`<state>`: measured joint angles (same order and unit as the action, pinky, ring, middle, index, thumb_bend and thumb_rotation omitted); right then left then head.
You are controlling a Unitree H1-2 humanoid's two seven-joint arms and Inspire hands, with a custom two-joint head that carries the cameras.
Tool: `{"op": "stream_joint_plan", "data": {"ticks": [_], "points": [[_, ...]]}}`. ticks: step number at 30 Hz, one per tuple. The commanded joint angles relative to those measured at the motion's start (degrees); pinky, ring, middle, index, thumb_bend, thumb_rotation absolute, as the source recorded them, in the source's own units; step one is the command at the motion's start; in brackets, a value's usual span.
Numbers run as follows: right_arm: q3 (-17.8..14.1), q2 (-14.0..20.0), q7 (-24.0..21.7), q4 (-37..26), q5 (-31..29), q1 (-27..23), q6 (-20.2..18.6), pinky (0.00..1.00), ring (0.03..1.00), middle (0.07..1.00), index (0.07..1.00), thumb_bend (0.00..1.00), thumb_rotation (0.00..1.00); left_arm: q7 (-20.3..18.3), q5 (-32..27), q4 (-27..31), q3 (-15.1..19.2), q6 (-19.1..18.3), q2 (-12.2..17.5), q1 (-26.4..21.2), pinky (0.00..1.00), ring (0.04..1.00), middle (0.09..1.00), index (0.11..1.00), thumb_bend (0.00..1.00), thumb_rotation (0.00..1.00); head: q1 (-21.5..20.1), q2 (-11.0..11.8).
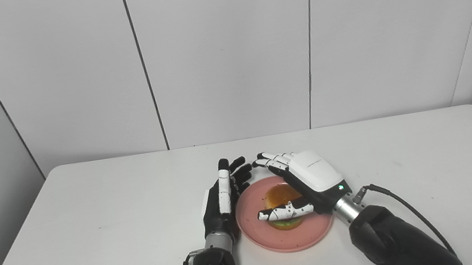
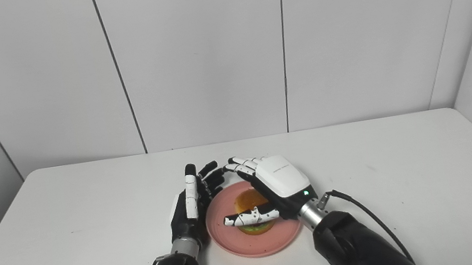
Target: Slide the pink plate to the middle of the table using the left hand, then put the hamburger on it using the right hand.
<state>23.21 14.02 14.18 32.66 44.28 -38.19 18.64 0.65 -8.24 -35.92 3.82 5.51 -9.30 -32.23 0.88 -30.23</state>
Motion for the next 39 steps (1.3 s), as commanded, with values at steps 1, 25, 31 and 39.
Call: {"op": "stream_joint_plan", "data": {"ticks": [1,25,31,39], "points": [[-3.20,-0.90,0.52,-2.67,-4.79,-0.78,0.40,0.75,0.834,0.889,0.832,0.76,1.00,0.60,0.48,1.03,-0.20,-0.26,-0.13,-1.60,0.98,0.878,0.825,0.780,0.92,0.98,0.04,-0.06],[-28.32,-14.08,-7.19,-0.62,-47.84,3.98,-7.63,0.92,0.888,0.915,0.900,0.82,1.00,11.06,10.66,-8.01,-2.10,12.78,2.40,-2.50,1.00,1.000,1.000,1.000,0.86,0.94,-0.09,-0.30],[-27.19,-13.61,-7.69,-0.96,-46.70,4.85,-9.14,0.98,0.921,0.936,0.921,0.77,1.00,9.71,9.75,-9.48,-2.24,12.28,3.12,-2.81,1.00,1.000,1.000,1.000,0.87,0.94,-0.38,-0.46],[-26.47,-13.40,-7.52,-1.88,-45.84,5.33,-13.74,1.00,0.947,0.953,0.928,0.76,1.00,9.50,9.19,-9.98,-1.69,11.83,3.46,-2.99,1.00,1.000,1.000,1.000,0.91,0.96,-0.52,-0.65]]}}
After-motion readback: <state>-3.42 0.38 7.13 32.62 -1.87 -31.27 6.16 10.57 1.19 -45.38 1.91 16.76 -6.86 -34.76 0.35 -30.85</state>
